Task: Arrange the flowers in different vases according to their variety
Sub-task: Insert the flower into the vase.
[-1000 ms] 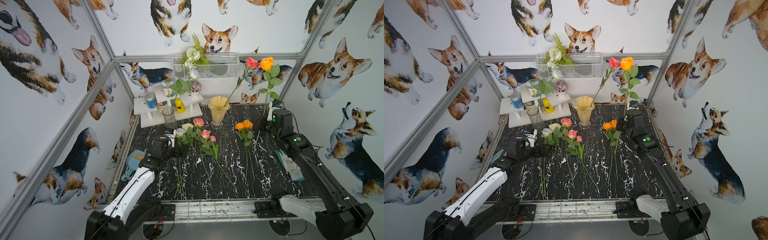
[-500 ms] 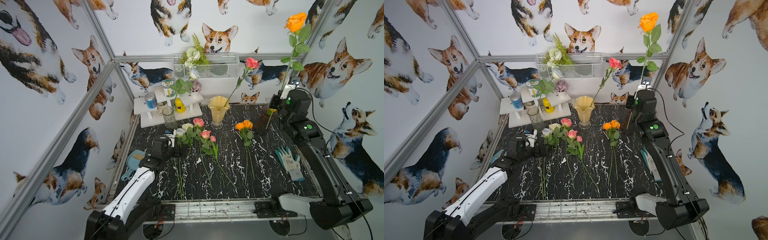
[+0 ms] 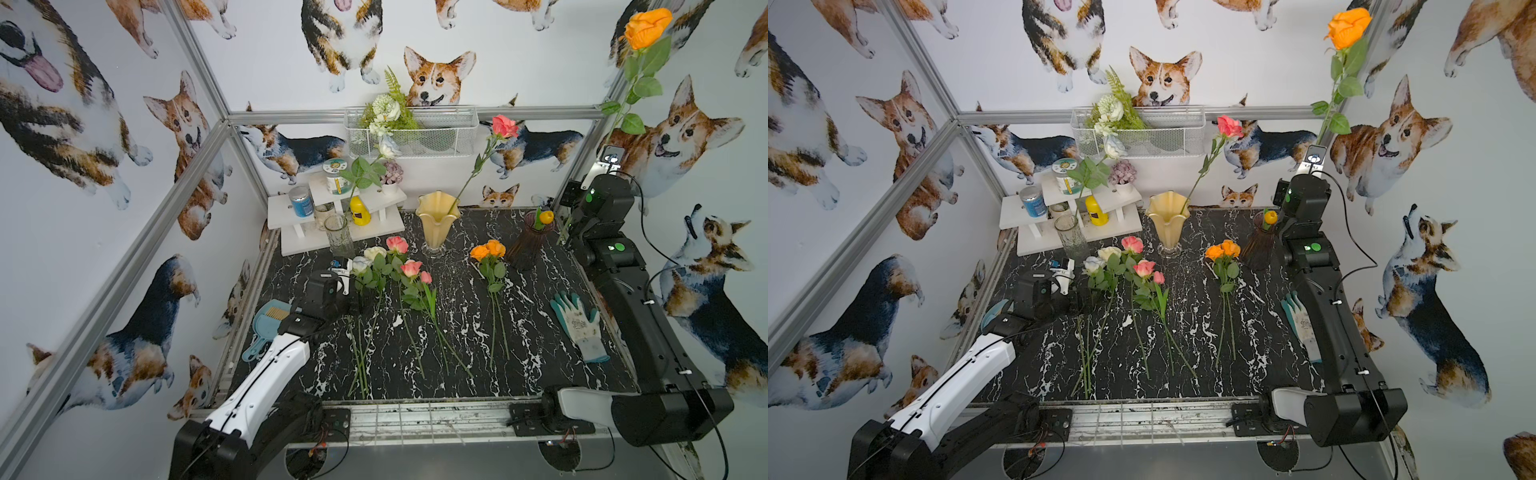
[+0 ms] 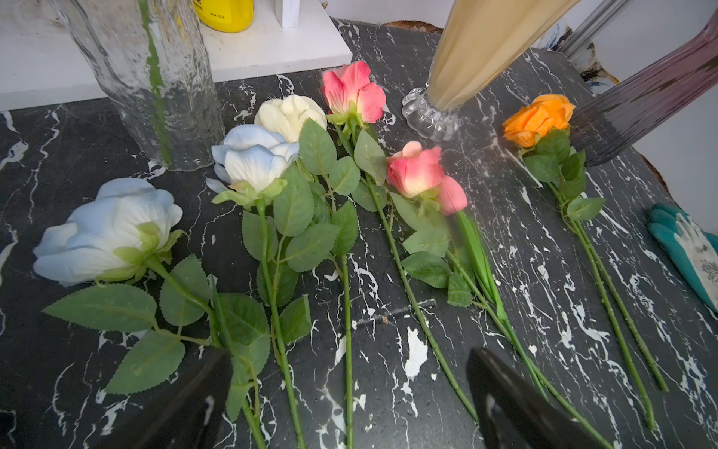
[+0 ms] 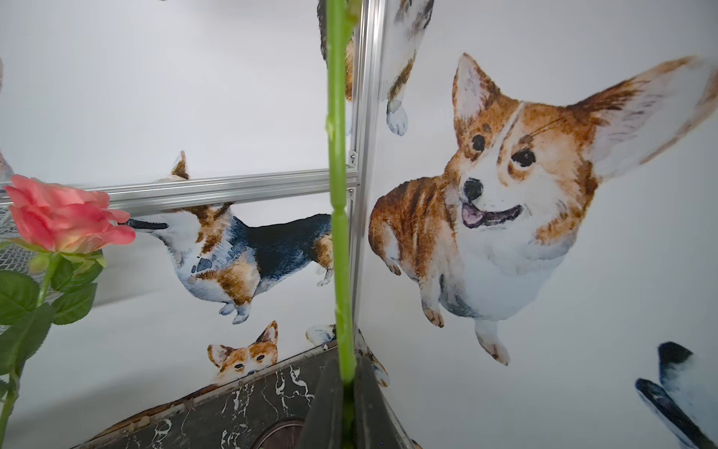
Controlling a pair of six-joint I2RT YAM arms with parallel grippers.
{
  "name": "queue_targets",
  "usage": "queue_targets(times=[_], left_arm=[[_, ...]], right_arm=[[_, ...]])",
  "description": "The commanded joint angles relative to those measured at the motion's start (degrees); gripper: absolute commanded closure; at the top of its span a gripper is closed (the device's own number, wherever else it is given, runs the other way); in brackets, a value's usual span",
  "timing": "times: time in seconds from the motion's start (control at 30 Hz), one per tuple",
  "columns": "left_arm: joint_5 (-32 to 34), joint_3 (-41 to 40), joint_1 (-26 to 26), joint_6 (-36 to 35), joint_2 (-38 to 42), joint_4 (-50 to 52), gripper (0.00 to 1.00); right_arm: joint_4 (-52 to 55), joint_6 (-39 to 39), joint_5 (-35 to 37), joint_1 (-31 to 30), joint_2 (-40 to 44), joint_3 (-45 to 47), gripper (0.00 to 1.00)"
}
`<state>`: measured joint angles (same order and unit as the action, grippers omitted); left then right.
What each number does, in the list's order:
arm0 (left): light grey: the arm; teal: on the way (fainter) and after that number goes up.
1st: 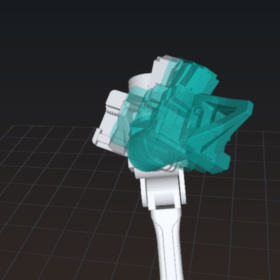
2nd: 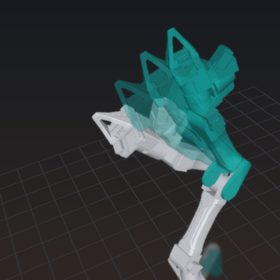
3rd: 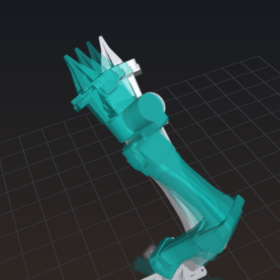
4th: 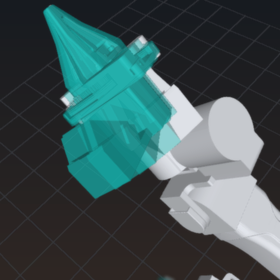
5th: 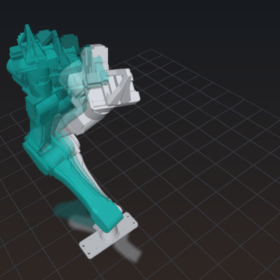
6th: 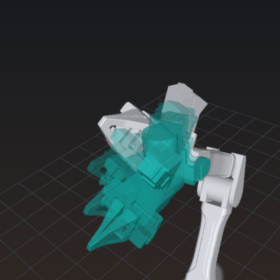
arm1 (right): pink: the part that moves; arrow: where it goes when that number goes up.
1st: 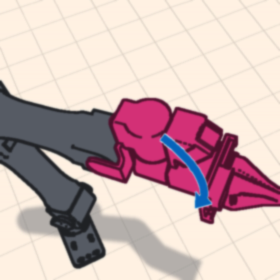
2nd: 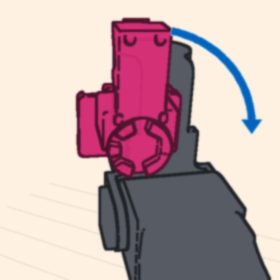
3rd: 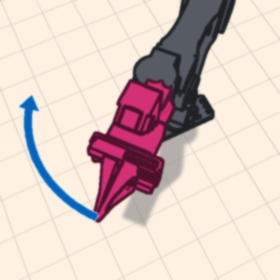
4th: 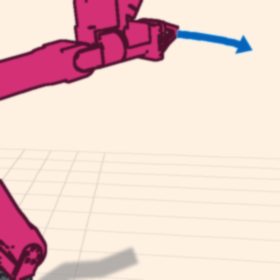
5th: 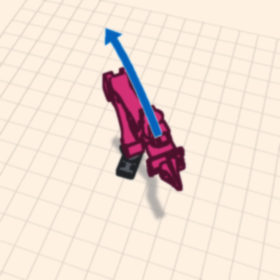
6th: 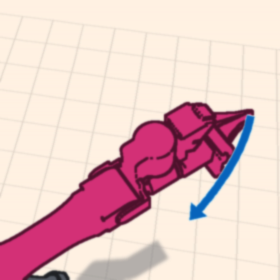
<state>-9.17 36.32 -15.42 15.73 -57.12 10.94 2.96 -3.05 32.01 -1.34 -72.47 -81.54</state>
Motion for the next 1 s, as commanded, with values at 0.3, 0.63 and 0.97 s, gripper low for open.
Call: queue_targets(times=[0.3, 0.63, 0.97], left_arm=[[0.74, 0.04, -0.05, -0.04, 0.78, -0.26, 0.0], [1.09, 0.0, -0.02, -0.06, 0.75, -0.11, 0.0], [1.77, 0.05, 0.0, -0.17, 0.91, 0.0, 0.0]], right_arm=[[-27.68, -3.77, 4.7, 1.31, -7.66, 4.1, 1.0], [-37.77, -5.04, 6.75, 1.96, -13.71, 7.58, 1.0], [-38.77, -1.92, 5.74, 2.0, -16.04, 13.66, 1.0]])
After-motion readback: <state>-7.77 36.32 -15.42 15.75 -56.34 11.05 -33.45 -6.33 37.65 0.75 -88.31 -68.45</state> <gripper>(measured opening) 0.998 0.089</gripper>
